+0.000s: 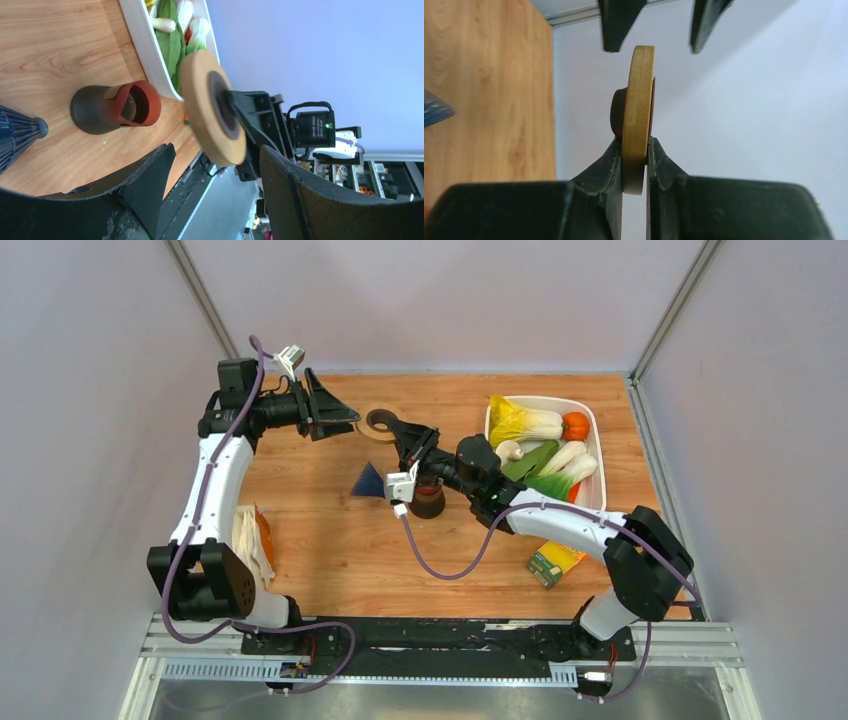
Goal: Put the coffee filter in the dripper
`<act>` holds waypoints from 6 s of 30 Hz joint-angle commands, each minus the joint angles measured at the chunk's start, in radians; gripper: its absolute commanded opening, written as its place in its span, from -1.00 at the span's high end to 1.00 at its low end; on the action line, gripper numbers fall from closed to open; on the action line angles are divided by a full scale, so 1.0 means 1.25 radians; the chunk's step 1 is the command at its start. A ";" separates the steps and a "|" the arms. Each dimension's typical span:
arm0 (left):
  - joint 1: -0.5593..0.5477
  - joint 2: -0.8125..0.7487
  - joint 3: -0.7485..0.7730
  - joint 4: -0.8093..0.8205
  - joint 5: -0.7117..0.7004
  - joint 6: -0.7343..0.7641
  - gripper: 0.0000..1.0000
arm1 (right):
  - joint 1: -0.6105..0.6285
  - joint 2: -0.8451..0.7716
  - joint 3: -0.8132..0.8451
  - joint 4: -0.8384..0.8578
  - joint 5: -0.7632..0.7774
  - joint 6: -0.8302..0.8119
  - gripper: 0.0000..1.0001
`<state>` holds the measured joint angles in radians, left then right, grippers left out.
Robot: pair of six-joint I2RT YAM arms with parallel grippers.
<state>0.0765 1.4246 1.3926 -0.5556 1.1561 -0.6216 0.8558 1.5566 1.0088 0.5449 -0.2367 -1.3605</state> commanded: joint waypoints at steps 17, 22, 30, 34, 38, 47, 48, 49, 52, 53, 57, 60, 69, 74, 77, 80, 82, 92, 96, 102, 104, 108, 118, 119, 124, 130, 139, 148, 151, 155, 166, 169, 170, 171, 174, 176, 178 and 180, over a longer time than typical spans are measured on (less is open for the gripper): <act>-0.055 -0.008 -0.106 0.280 0.020 -0.177 0.26 | 0.010 -0.028 -0.071 0.231 -0.007 -0.163 1.00; -0.058 0.003 -0.112 0.345 0.030 -0.215 0.41 | 0.009 -0.038 -0.093 0.241 0.001 -0.173 1.00; -0.091 0.016 -0.185 0.475 0.032 -0.296 1.00 | 0.008 -0.086 -0.109 0.194 0.085 -0.139 -0.26; -0.090 0.017 -0.211 0.551 0.038 -0.329 1.00 | -0.009 -0.175 -0.120 0.041 0.150 -0.095 -0.97; -0.095 0.032 -0.237 0.581 0.051 -0.309 1.00 | -0.035 -0.287 -0.139 -0.157 0.203 -0.009 -1.00; -0.147 0.102 -0.346 0.688 0.095 -0.314 1.00 | -0.263 -0.360 0.061 -0.811 0.085 0.379 -1.00; -0.156 0.109 -0.352 0.730 0.095 -0.338 1.00 | -0.292 -0.349 0.082 -0.839 0.073 0.415 -1.00; -0.160 0.124 -0.357 0.744 0.096 -0.345 1.00 | -0.304 -0.339 0.099 -0.858 0.070 0.451 -1.00; -0.177 0.162 -0.354 0.779 0.098 -0.359 1.00 | -0.338 -0.312 0.134 -0.896 0.062 0.527 -1.00; -0.178 0.181 -0.349 0.782 0.099 -0.359 1.00 | -0.341 -0.308 0.140 -0.901 0.062 0.540 -1.00; -0.189 0.233 -0.313 0.762 0.096 -0.335 1.00 | -0.344 -0.307 0.150 -0.916 0.048 0.566 -1.00; -0.198 0.256 -0.284 0.699 0.092 -0.297 1.00 | -0.343 -0.306 0.157 -0.923 0.043 0.579 -1.00; -0.215 0.306 -0.207 0.503 0.071 -0.154 1.00 | -0.344 -0.294 0.182 -0.955 0.022 0.600 -1.00; -0.219 0.317 -0.193 0.439 0.058 -0.105 1.00 | -0.343 -0.288 0.188 -0.958 0.018 0.607 -1.00; -0.219 0.321 -0.194 0.414 0.049 -0.093 1.00 | -0.344 -0.282 0.194 -0.964 0.001 0.621 -1.00; -0.219 0.326 -0.188 0.409 0.040 -0.090 1.00 | -0.343 -0.277 0.198 -0.964 -0.013 0.635 -1.00; -0.220 0.332 -0.181 0.398 0.034 -0.082 1.00 | -0.343 -0.275 0.199 -0.964 -0.015 0.637 -1.00; -0.220 0.346 -0.129 0.287 -0.004 0.008 0.85 | -0.343 -0.269 0.205 -0.964 -0.016 0.638 -1.00; -0.221 0.346 -0.114 0.261 -0.017 0.028 0.70 | -0.343 -0.265 0.208 -0.964 -0.023 0.641 -1.00; -0.224 0.340 -0.094 0.197 -0.050 0.078 0.35 | -0.343 -0.260 0.211 -0.963 -0.027 0.642 -1.00; -0.224 0.338 -0.091 0.189 -0.058 0.083 0.28 | -0.343 -0.259 0.211 -0.963 -0.030 0.645 -1.00; -0.225 0.336 -0.080 0.165 -0.070 0.103 0.20 | -0.343 -0.259 0.211 -0.962 -0.031 0.645 -1.00; -0.225 0.278 -0.074 0.110 -0.112 0.160 -0.14 | -0.343 -0.262 0.206 -0.958 -0.045 0.650 -1.00; -0.222 0.271 -0.078 0.110 -0.117 0.164 -0.17 | -0.343 -0.262 0.206 -0.958 -0.046 0.650 -1.00; -0.200 0.191 -0.127 0.150 -0.138 0.148 -0.18 | -0.344 -0.270 0.200 -0.959 -0.048 0.649 -1.00; -0.196 0.160 -0.134 0.091 -0.244 0.203 0.23 | -0.343 -0.278 0.188 -0.952 -0.052 0.653 -1.00; -0.249 0.184 -0.103 0.011 -0.349 0.265 0.86 | -0.343 -0.281 0.184 -0.946 -0.054 0.655 -1.00; -0.284 0.208 -0.072 0.018 -0.339 0.268 0.93 | -0.344 -0.286 0.179 -0.942 -0.051 0.656 -1.00; -0.290 0.210 -0.067 0.021 -0.334 0.269 0.93 | -0.343 -0.287 0.177 -0.940 -0.053 0.657 -1.00; -0.299 0.210 -0.061 0.019 -0.335 0.274 0.93 | -0.344 -0.288 0.174 -0.940 -0.051 0.658 -1.00; -0.280 0.173 -0.048 -0.023 -0.347 0.322 0.34 | -0.343 -0.287 0.174 -0.940 -0.048 0.656 -1.00; -0.234 0.105 -0.053 -0.049 -0.378 0.382 0.01 | -0.343 -0.289 0.174 -0.939 -0.045 0.658 -1.00; -0.224 0.091 -0.062 -0.064 -0.402 0.418 -0.18 | -0.343 -0.288 0.174 -0.939 -0.046 0.659 -1.00; -0.198 0.069 -0.076 -0.071 -0.411 0.434 -0.28 | -0.344 -0.287 0.174 -0.939 -0.048 0.662 -1.00; -0.131 0.057 -0.106 -0.111 -0.405 0.488 -0.46 | -0.343 -0.278 0.181 -0.939 -0.055 0.670 -1.00; -0.102 0.069 -0.112 -0.138 -0.427 0.537 -0.47 | -0.344 -0.272 0.185 -0.939 -0.060 0.674 -1.00; -0.096 0.088 -0.121 -0.150 -0.446 0.579 -0.48 | -0.343 -0.262 0.190 -0.940 -0.064 0.687 -1.00; -0.096 0.100 -0.140 -0.133 -0.453 0.601 -0.49 | -0.343 -0.251 0.198 -0.939 -0.066 0.702 -1.00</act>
<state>-0.0330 1.5127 1.2659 -0.6800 0.6243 -0.0101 0.4286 1.2274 1.2240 -0.6678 -0.2943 -0.5385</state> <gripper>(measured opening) 0.740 0.999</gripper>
